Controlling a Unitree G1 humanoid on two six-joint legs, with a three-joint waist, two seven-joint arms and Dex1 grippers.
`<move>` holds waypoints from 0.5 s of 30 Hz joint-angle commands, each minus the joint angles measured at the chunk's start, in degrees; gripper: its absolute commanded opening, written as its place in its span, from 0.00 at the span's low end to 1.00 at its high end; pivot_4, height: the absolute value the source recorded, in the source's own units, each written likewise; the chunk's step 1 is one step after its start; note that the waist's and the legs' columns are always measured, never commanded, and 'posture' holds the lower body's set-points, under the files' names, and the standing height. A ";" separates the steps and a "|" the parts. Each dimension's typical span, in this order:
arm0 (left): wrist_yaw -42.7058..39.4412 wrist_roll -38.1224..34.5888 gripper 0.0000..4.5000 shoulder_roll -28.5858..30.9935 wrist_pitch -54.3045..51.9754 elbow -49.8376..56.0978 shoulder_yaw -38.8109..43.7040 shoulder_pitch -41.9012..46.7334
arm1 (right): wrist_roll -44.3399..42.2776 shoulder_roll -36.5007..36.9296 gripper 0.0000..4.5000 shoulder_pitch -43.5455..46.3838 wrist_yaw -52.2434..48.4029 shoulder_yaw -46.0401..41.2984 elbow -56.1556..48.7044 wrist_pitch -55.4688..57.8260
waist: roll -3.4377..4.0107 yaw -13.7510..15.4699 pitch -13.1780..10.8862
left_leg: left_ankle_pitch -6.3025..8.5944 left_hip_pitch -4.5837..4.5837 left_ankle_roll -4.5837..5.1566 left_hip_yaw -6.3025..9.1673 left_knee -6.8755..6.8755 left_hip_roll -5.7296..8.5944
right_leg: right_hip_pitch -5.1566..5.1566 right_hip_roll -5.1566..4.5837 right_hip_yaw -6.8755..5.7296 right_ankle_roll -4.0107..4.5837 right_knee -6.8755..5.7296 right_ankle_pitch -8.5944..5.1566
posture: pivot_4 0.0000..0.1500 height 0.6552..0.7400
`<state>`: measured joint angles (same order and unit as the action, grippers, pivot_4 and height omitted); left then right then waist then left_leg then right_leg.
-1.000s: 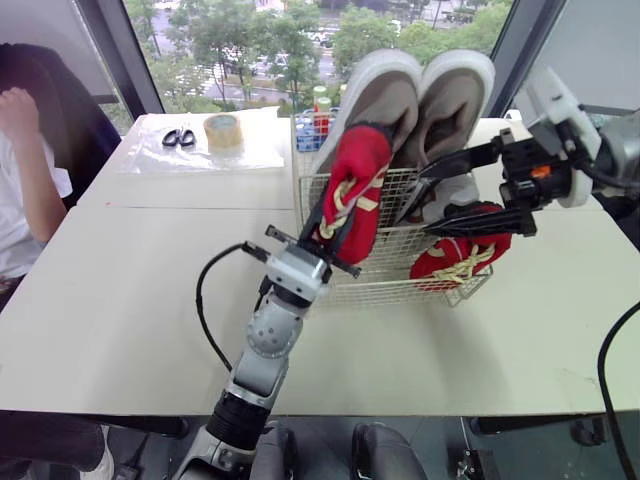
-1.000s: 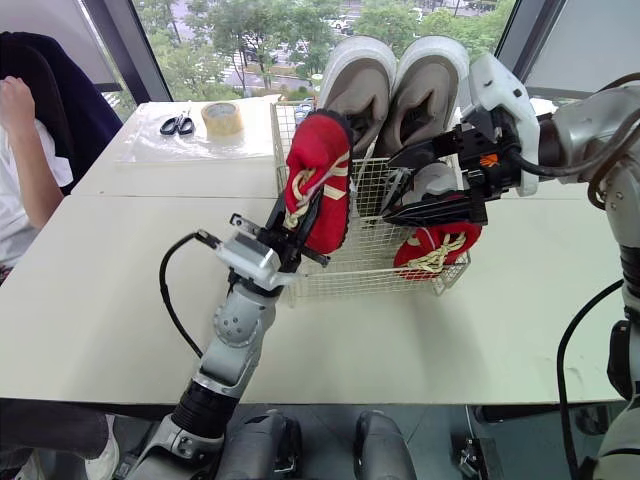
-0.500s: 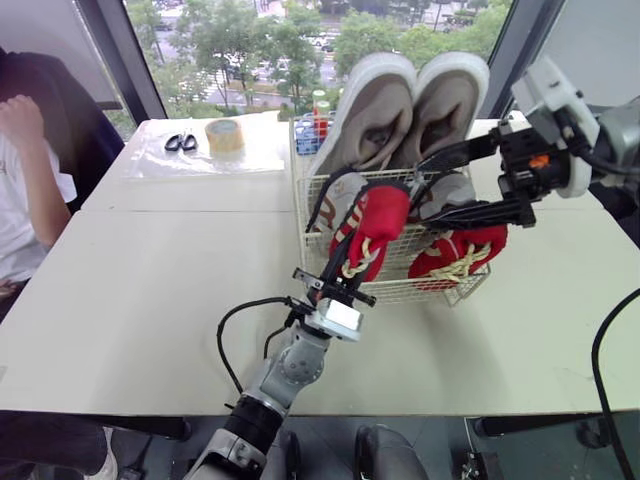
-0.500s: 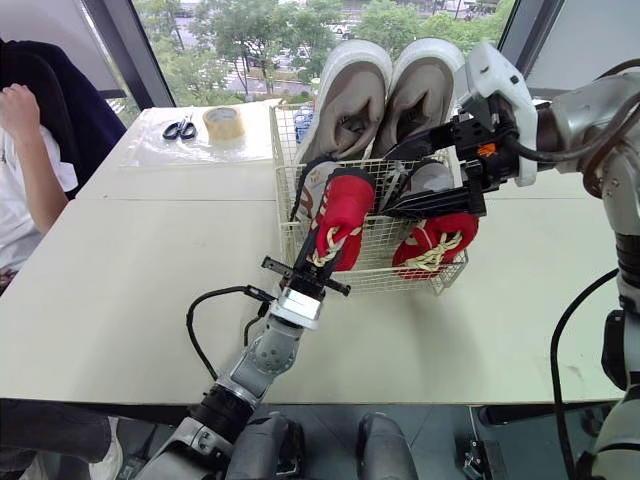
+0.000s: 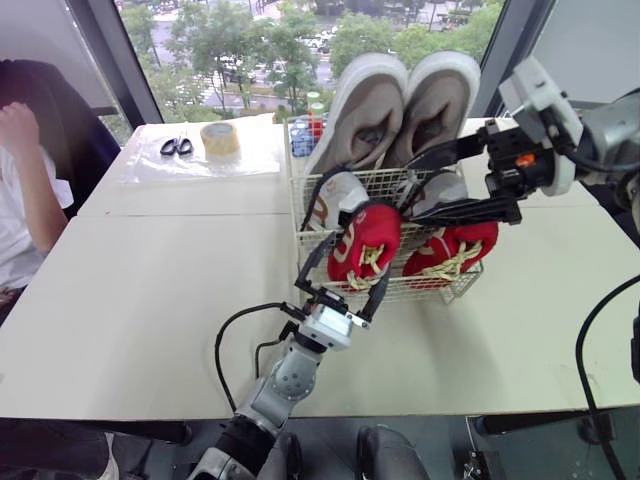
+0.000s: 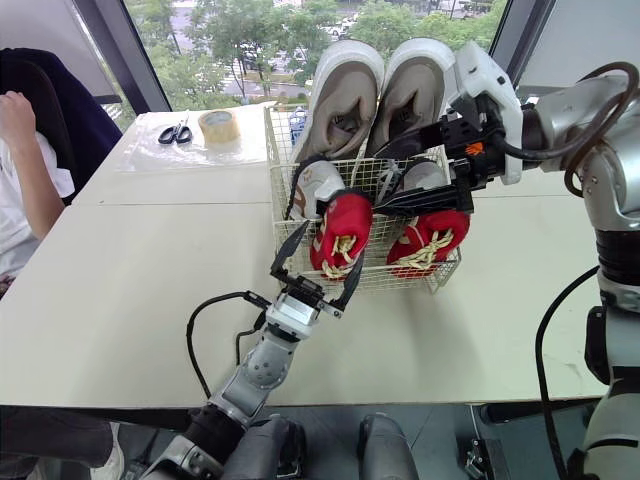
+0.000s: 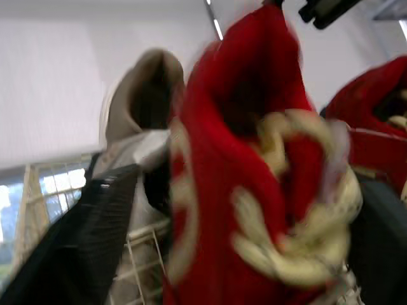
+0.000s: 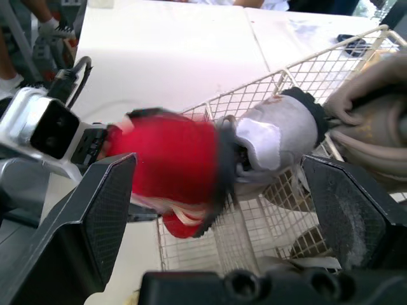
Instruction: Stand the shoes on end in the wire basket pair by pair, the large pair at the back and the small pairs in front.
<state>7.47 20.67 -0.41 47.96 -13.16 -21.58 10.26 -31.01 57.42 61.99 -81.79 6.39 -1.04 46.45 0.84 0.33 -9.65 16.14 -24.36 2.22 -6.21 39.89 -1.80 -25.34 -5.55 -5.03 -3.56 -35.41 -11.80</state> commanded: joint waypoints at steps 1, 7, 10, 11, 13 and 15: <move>-6.74 -9.32 0.99 2.60 -6.83 5.62 -0.43 -6.96 | 0.64 -0.01 1.00 1.66 -0.40 -1.11 0.02 -1.64 | 0.01 -0.13 -0.01 | 0.00 -0.01 0.00 0.00 -0.03 0.00 | -0.03 0.00 0.00 0.00 -0.01 0.00 | 1.00 1.00; -15.17 -18.76 0.99 7.93 -17.60 20.25 1.40 -14.36 | 1.74 0.18 1.00 1.01 -0.10 -1.80 1.07 -3.37 | 0.03 -0.58 -0.02 | 0.01 -0.02 -0.02 0.00 -0.01 -0.03 | -0.07 0.00 -0.01 0.06 -0.04 -0.03 | 1.00 1.00; -19.01 -25.25 0.99 11.55 -25.36 28.28 4.33 -14.30 | 1.88 0.31 1.00 0.44 0.39 -2.46 1.72 -3.81 | 0.02 -0.95 -0.04 | 0.01 -0.03 -0.02 0.01 -0.01 -0.03 | -0.08 0.01 -0.03 0.06 -0.03 -0.03 | 1.00 1.00; -21.05 -28.29 0.99 13.36 -28.37 31.42 5.07 -13.85 | 1.77 0.35 1.00 0.23 0.68 -2.83 1.92 -3.82 | 0.02 -0.99 -0.05 | 0.01 -0.03 -0.02 0.01 -0.01 -0.03 | -0.07 0.02 -0.02 0.06 -0.03 -0.03 | 1.00 1.00; -24.51 -33.41 0.99 16.85 -33.97 36.13 7.12 -12.30 | 1.50 0.17 1.00 -0.24 1.50 -3.57 2.10 -3.81 | 0.04 -1.03 -0.06 | 0.00 -0.04 -0.02 0.02 -0.01 -0.05 | -0.08 0.04 -0.03 0.06 -0.03 -0.03 | 1.00 1.00; -26.10 -37.49 0.99 19.68 -38.46 39.33 10.90 -9.39 | 1.10 -0.04 1.00 -0.79 2.33 -4.58 2.10 -3.68 | 0.06 -1.02 -0.11 | 0.00 -0.07 -0.02 0.02 -0.01 -0.04 | -0.11 0.05 -0.03 0.05 -0.04 -0.04 | 1.00 1.00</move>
<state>-17.32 -13.16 18.91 12.08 21.49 -13.50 -0.96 -29.48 57.27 60.62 -80.15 4.50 1.43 43.26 0.90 -0.69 -9.76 16.14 -24.47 2.20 -6.20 39.88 -1.83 -25.46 -5.50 -5.06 -3.52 -35.43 -11.84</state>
